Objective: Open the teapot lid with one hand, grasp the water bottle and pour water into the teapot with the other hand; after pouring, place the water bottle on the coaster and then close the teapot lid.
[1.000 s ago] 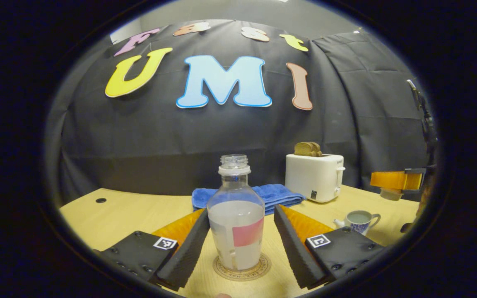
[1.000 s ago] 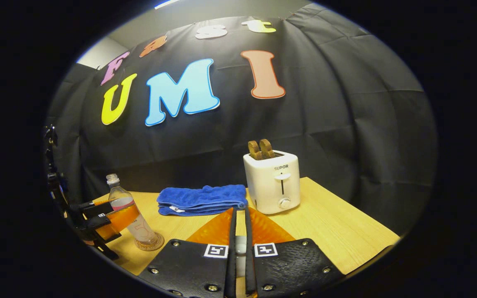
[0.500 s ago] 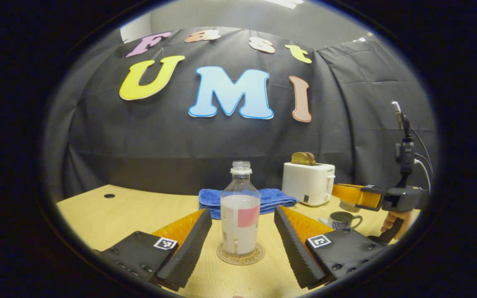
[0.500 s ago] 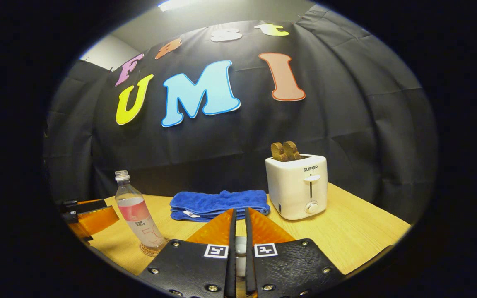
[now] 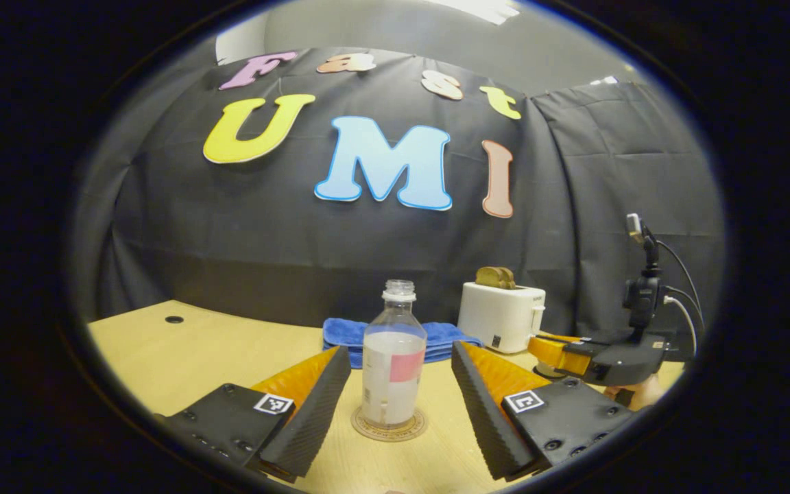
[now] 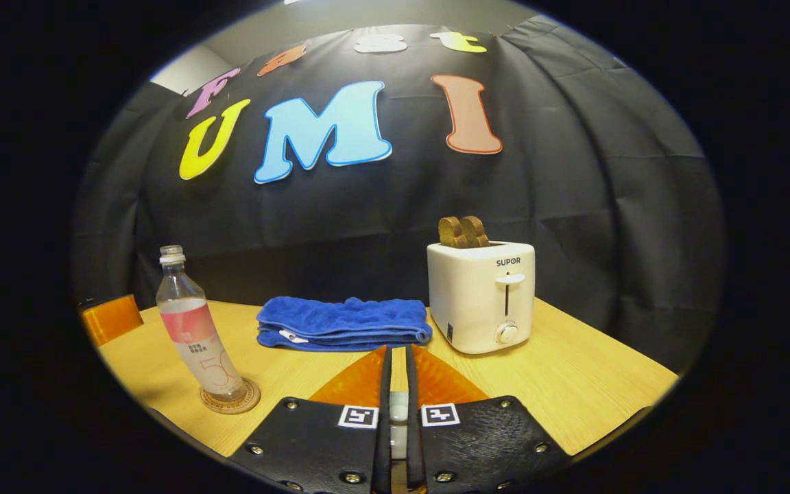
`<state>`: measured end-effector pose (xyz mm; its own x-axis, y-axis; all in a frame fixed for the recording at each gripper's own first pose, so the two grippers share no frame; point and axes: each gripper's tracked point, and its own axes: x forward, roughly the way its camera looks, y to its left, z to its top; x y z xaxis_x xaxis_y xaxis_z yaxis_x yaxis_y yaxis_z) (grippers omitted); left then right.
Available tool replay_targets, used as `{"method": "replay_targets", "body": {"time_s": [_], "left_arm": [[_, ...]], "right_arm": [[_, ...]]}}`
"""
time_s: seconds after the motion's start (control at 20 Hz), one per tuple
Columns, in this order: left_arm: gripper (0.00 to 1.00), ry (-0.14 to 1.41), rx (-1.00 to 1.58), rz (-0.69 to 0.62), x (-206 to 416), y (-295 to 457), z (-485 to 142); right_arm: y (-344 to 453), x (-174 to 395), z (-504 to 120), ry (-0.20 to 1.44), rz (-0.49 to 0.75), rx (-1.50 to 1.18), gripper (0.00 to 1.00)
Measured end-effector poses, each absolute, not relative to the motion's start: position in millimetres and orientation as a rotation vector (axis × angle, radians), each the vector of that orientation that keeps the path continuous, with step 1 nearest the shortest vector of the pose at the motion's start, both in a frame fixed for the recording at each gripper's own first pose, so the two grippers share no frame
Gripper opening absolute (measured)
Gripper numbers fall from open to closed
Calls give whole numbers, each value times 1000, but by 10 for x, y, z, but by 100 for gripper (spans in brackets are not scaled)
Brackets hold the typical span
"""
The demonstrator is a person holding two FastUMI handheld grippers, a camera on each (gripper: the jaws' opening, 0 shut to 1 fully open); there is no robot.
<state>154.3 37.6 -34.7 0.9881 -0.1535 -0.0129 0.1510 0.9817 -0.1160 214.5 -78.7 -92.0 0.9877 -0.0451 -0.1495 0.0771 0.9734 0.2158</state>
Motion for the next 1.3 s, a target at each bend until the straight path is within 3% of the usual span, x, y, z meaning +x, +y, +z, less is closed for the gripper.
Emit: {"method": "replay_targets", "body": {"time_s": [0.45,0.9,1.05,1.15,1.2,1.25,1.3], "left_arm": [[100,36,-119,-156,1572,363,-403],[100,43,-98,-150,1577,371,-448],[100,48,-91,-145,1585,371,-470],[100,34,-78,-141,1580,372,-436],[100,25,-74,-142,1556,356,-418],[100,13,-70,-146,1538,341,-382],[100,8,-70,-150,1515,311,-354]], "right_arm": [[-764,2166,-961,156,-80,205,9],[-729,2097,-970,171,-86,221,18],[-711,2004,-900,162,-93,227,32],[-703,1911,-814,134,-104,168,47],[-676,1850,-760,119,-104,130,61],[-648,1780,-719,111,-107,105,68],[-617,1717,-707,106,-115,98,85]]}}
